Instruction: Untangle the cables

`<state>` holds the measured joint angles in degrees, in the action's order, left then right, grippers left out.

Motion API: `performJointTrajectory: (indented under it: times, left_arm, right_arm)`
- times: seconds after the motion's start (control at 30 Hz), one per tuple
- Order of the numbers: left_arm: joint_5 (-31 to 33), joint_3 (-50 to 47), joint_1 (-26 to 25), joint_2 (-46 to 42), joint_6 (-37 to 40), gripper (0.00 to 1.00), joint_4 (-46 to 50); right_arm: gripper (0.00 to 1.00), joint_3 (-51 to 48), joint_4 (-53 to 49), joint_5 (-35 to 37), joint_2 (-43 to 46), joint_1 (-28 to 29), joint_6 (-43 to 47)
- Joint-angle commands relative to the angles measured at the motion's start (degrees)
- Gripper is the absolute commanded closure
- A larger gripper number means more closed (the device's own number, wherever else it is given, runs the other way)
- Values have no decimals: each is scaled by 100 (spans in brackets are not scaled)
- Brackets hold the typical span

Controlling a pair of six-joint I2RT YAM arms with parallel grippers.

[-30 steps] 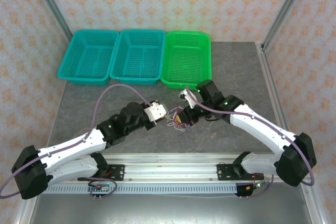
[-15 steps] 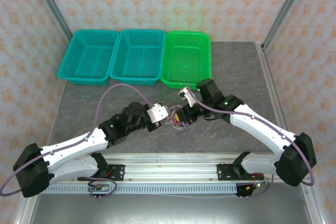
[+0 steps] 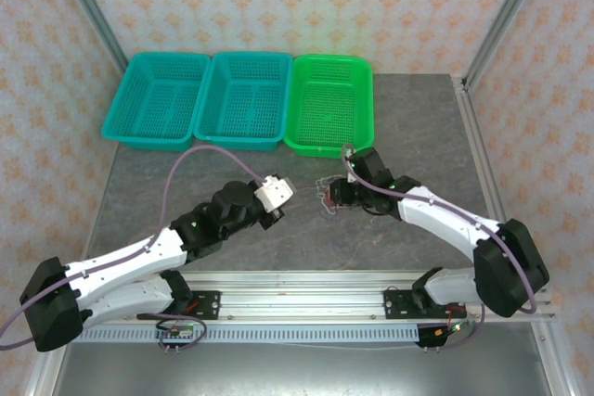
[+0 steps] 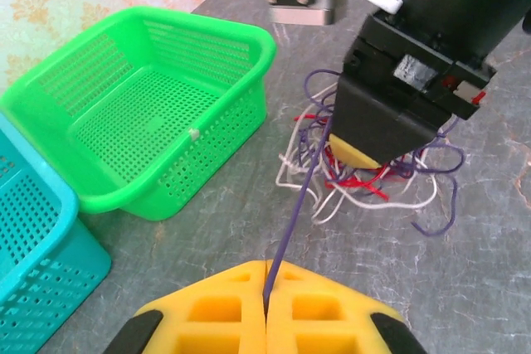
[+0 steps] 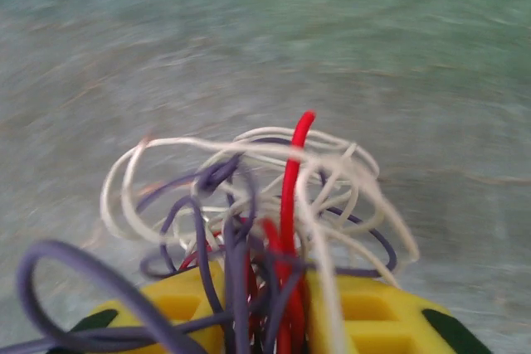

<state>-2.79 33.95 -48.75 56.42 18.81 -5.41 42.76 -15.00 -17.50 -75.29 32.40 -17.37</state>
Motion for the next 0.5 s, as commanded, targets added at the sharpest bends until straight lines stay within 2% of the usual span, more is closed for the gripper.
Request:
performJointTrajectory:
  times: [0.0,0.07,0.23,0.37,0.47]
  left_arm:
    - [549,137,22,-403,-395,100,-193]
    - [618,140,17,-422,-518,100,-209]
    - [857,122,24,-375,-1123,100,-439]
    - [789,147,28,-104,-1637,100,-609]
    - [728,190,24,131,-1902,100,-668]
  right_arm:
    - [68,-468,-214,1468,-140,-338,-884]
    - [60,-587,-270,1599,-105,-338,-977]
    - [49,-675,-515,1903,198,-339,-1156]
    - [27,-693,-193,1085,710,-203,-661]
    - [2,-1007,580,1354,1558,514,44]
